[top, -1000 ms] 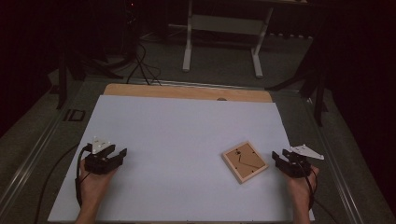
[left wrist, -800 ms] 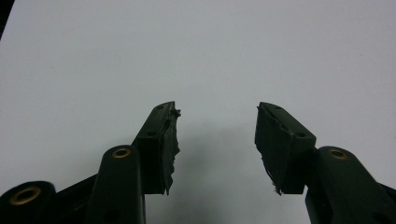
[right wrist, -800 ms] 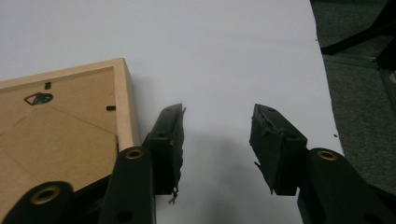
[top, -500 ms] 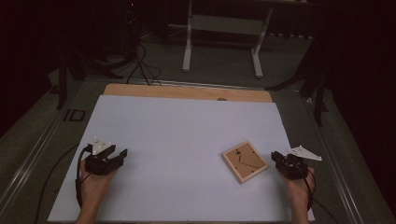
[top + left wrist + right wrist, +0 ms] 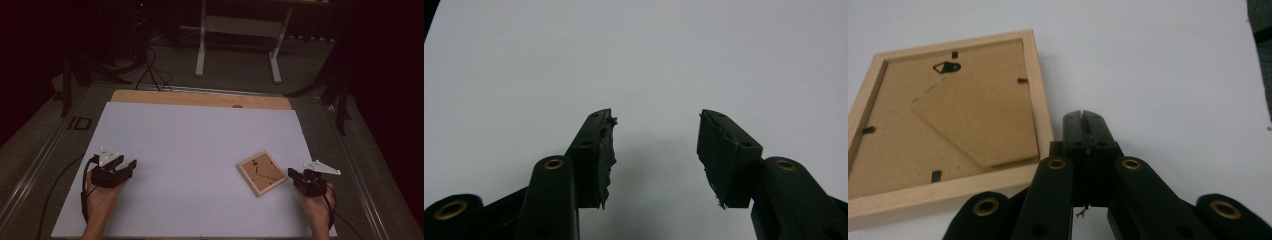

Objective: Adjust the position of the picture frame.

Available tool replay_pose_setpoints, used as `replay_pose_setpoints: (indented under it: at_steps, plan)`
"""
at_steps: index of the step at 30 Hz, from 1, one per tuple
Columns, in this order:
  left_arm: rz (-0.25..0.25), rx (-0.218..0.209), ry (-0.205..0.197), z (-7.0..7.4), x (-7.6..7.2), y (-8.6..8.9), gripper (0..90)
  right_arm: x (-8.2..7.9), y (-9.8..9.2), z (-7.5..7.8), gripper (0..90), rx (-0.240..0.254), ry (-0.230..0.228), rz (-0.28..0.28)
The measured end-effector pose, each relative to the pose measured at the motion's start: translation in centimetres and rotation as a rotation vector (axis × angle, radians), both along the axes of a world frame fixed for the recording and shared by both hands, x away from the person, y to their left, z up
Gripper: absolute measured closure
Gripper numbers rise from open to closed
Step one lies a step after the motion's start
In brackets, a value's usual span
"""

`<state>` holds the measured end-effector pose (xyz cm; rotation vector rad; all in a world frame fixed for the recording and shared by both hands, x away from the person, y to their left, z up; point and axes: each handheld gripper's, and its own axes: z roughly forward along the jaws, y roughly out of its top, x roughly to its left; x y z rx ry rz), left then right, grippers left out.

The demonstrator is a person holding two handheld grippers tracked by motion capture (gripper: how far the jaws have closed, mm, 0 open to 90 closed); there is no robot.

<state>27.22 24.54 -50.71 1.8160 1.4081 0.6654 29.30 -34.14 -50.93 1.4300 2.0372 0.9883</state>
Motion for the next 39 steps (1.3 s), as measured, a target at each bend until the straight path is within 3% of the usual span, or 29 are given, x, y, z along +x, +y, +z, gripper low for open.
replay_pose_setpoints:
  at_steps: [8, 16, 26, 39]
  plan:
    - [0.003, -0.003, -0.006, 0.1, -0.1, 0.0, 48.5, -0.1, 0.0, -0.5, 89.8, -0.002, 0.04, -0.017]
    - [-0.002, 0.0, -0.006, 0.1, -0.1, -0.1, 48.4, -0.2, 0.2, -0.5, 89.9, -0.004, 0.049, -0.017]
    - [-0.002, -0.001, -0.007, 0.1, -0.1, -0.1, 48.4, -0.4, 1.9, -0.7, 89.8, -0.044, 0.063, 0.025]
    - [-0.016, -0.001, -0.012, 0.2, -0.2, -0.4, 48.4, -1.2, 4.3, -0.7, 89.8, -0.06, 0.071, 0.103]
